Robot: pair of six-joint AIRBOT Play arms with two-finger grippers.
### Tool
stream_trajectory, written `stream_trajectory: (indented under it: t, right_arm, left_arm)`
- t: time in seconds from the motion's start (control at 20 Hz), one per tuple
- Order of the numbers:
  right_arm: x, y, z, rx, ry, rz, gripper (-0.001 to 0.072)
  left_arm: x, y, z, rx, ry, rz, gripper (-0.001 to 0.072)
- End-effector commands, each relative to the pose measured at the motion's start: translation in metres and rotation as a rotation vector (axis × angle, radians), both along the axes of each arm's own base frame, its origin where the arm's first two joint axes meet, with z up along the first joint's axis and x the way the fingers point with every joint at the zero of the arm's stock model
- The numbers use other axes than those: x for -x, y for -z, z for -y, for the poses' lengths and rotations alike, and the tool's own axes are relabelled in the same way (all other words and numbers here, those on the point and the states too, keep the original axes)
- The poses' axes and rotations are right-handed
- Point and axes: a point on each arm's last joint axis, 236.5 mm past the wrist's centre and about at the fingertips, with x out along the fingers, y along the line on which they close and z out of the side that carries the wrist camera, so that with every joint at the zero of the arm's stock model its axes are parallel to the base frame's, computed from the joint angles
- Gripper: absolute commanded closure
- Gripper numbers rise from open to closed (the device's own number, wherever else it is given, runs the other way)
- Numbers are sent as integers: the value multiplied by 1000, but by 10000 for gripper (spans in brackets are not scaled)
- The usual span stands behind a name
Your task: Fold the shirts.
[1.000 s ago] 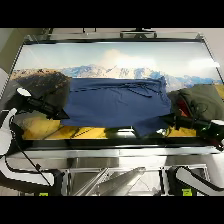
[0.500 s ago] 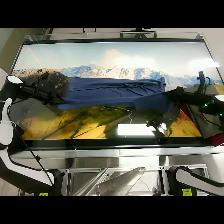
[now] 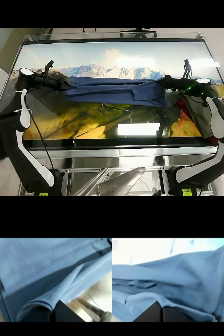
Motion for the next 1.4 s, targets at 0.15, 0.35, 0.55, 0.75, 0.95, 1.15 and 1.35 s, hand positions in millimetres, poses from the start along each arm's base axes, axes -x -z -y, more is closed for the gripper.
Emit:
stream_trajectory:
  t: [0.15, 0.35, 0.55, 0.75, 0.95, 1.15, 1.35]
  right_arm:
    - [-4, 52, 6, 71, -51, -44, 693]
    - [-3, 52, 7, 81, -55, -42, 692]
    - [-3, 52, 7, 82, -55, -42, 693]
    - [-2, 53, 7, 87, -60, -43, 674]
    - [2, 59, 9, 110, -74, -62, 621]
    - [7, 66, 12, 135, -79, -94, 626]
    - [30, 58, 19, 125, -121, -160, 627]
  left_arm:
    - [-4, 51, -1, 28, -43, -76, 685]
    - [-24, 11, 5, 229, -123, -30, 684]
    - [-36, -37, 11, 413, -172, -31, 684]
    - [-69, -37, 3, 461, -393, -119, 682]
    - [-91, -66, 4, 599, -476, -96, 56]
    - [-116, -107, -7, 796, -575, -57, 4]
    - [-110, -170, -33, 965, -481, 225, 183]
